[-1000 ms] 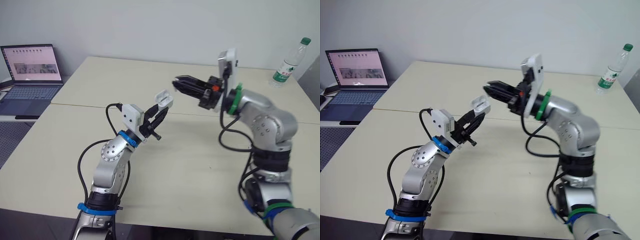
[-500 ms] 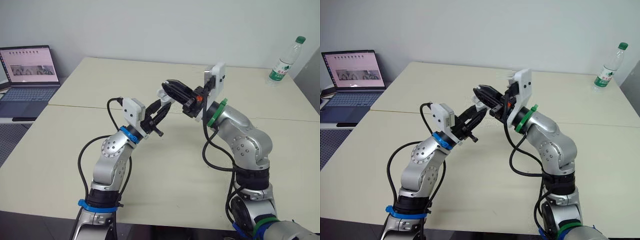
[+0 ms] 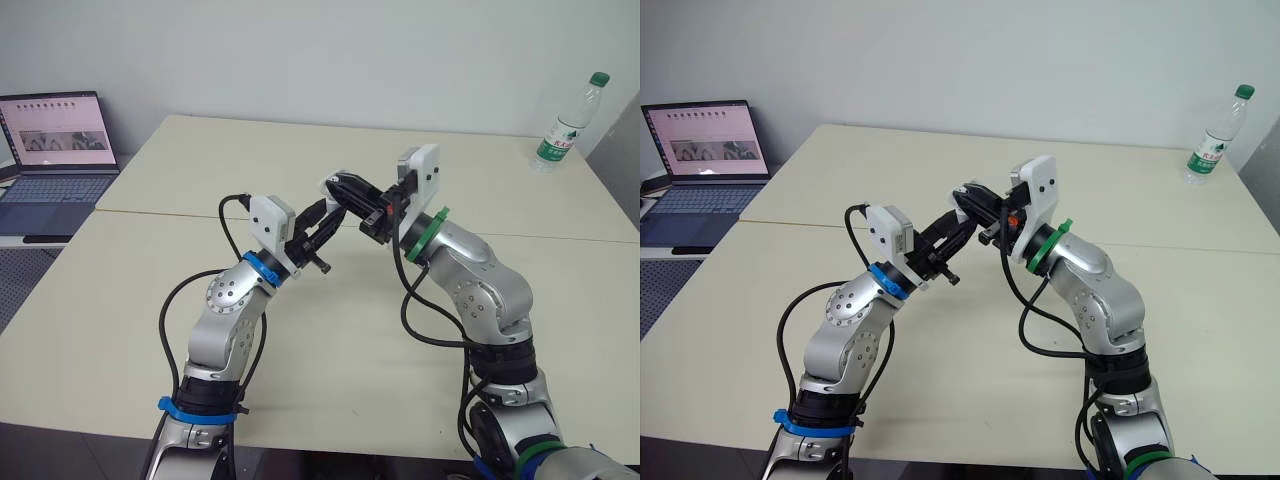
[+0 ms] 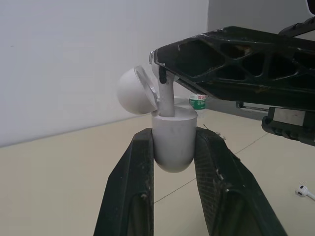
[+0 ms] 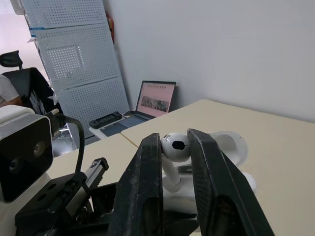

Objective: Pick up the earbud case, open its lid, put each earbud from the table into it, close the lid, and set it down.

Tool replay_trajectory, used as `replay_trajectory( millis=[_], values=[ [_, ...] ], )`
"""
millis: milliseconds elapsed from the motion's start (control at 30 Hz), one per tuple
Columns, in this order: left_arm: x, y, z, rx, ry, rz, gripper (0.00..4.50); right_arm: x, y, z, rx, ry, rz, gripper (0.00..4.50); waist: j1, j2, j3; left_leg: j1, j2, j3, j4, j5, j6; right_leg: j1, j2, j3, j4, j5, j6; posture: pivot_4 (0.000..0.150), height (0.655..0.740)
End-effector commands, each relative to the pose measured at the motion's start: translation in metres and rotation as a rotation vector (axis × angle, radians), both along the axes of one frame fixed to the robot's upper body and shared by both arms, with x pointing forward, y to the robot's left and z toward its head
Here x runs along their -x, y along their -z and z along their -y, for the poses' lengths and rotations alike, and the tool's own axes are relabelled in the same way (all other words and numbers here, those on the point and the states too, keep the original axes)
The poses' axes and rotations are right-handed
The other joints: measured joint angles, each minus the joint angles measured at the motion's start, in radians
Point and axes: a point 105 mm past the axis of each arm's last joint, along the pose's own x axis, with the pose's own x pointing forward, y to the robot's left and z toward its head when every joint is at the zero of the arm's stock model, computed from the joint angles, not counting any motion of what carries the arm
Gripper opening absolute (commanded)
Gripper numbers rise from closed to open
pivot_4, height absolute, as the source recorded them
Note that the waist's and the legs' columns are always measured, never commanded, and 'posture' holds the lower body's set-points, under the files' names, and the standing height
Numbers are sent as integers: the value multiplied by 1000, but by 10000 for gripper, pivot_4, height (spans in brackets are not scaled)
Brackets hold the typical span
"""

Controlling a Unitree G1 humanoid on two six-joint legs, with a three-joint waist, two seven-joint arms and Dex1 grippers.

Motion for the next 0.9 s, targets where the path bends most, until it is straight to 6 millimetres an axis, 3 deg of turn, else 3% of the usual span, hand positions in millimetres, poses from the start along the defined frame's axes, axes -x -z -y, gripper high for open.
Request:
replay_trajectory(
  millis=[33,600,800,900],
  values=[
    [9,-22,3,22,23,81,7941,2,-6,2,-10,6,32,4049,0,0,0,0,0,0,0,0,0,0,0,0,0,0,0,1500,7400],
    [8,-22,4,20,30,80,7941,5,8,-2,14,1,1,4049,0,0,0,0,0,0,0,0,0,0,0,0,0,0,0,1500,7400],
    [8,-23,3,19,28,81,7941,4,6,0,13,4,8,24478,0,0,0,0,0,0,0,0,0,0,0,0,0,0,0,1500,7400],
    [8,-22,2,16,26,78,7941,5,0,3,1,-4,28,24478,0,0,0,0,0,0,0,0,0,0,0,0,0,0,0,1500,7400]
  ],
)
